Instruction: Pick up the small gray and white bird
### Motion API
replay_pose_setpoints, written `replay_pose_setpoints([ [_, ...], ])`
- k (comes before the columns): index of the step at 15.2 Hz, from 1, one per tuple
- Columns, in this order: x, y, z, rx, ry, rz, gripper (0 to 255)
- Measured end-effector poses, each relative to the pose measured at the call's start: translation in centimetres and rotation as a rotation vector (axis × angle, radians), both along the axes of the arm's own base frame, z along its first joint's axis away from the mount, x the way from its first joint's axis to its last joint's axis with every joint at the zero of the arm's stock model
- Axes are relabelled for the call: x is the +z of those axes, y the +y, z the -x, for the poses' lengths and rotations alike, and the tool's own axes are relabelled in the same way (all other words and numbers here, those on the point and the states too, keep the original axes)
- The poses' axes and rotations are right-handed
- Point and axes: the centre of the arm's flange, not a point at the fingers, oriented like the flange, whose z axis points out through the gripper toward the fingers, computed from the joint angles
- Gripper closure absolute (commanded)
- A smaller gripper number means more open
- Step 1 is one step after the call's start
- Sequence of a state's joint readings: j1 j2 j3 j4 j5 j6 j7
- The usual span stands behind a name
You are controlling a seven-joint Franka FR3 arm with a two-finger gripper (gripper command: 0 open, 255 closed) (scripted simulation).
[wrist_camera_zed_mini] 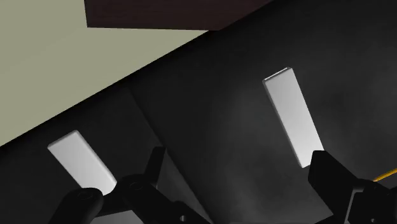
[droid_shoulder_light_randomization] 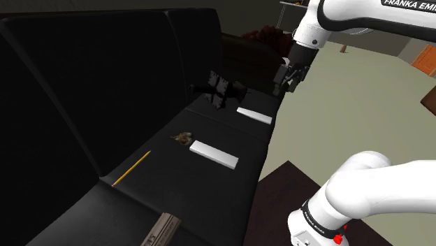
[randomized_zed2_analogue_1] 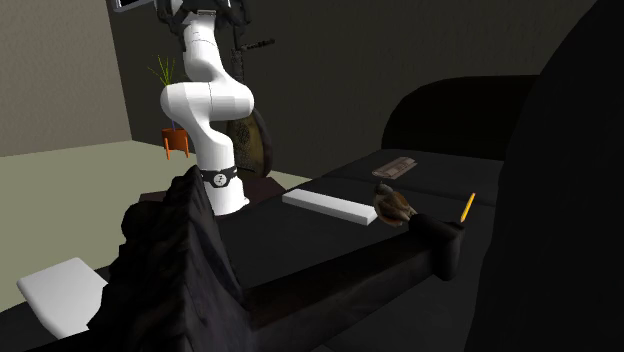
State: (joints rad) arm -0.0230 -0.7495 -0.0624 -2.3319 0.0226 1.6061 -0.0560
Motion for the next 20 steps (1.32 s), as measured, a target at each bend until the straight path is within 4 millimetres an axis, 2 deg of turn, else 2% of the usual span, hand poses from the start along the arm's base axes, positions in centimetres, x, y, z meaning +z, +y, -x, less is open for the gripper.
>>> replay_pose_setpoints([
  [3, -0.7, 1.0, -0.9, 0.005, 0.009, 0.007, 0],
  [15, -8.4, 12.1, -11.1, 0.056, 0.097, 0.076, 0],
  [20, -12.4, 16.9, -15.0, 0.079, 0.134, 0.105, 0],
])
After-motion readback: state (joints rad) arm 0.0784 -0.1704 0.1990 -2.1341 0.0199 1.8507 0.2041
